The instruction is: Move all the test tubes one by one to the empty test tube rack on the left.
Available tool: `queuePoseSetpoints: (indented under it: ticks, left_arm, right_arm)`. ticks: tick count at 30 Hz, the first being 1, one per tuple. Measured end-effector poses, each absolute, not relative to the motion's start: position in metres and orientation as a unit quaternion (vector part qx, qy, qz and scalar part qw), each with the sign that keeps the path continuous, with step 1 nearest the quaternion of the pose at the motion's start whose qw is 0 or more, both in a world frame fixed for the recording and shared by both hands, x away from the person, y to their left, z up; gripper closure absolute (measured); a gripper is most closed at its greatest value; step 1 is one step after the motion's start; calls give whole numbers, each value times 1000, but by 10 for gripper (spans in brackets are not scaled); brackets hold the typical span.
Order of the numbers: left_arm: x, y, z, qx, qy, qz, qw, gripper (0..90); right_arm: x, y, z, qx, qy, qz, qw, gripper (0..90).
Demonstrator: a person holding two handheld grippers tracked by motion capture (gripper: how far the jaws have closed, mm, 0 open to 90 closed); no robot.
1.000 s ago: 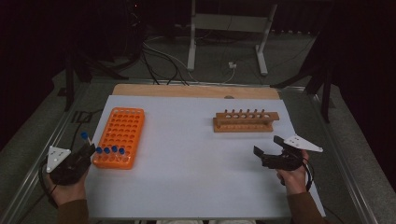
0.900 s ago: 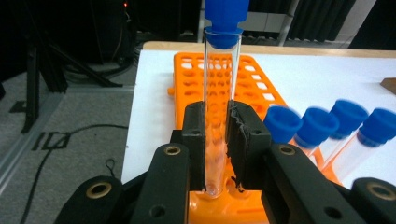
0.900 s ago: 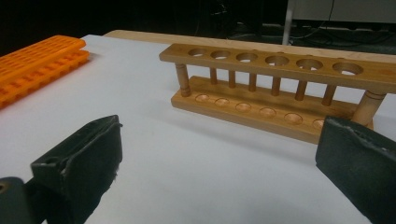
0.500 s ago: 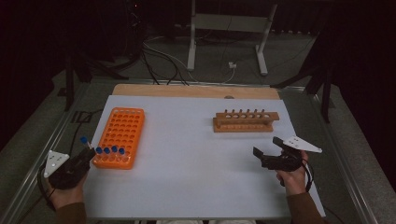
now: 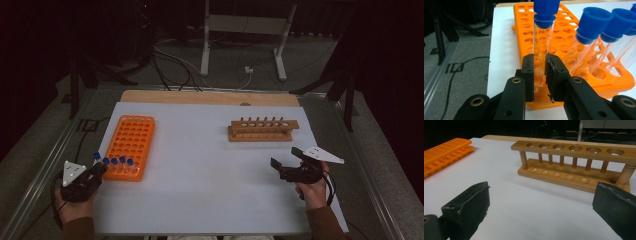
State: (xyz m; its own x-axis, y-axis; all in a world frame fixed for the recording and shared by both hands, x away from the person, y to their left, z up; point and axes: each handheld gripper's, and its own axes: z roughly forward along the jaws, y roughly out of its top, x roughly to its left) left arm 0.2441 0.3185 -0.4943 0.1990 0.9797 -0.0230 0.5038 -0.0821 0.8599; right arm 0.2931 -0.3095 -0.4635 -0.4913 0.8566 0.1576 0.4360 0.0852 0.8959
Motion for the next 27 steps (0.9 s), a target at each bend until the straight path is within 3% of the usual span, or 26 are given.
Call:
queuePoseSetpoints:
  ticks: [9,12,20,27]
  left_arm:
    - [246,315,-494,675,563,294,376,774]
    - [244,318,-494,655,580,293,385,621]
    - [228,330,-476,599,583,307,454,412]
    - [217,305,-457,614,525,320,496,189]
  right_arm:
    - [292,-311,-464,459,705,498,210,12]
    - [291,-312,-463,460,704,498,211,12]
    - [288,-313,-462,460,703,498,213,12]
    - [282,-316,-464,452,704,501,221,12]
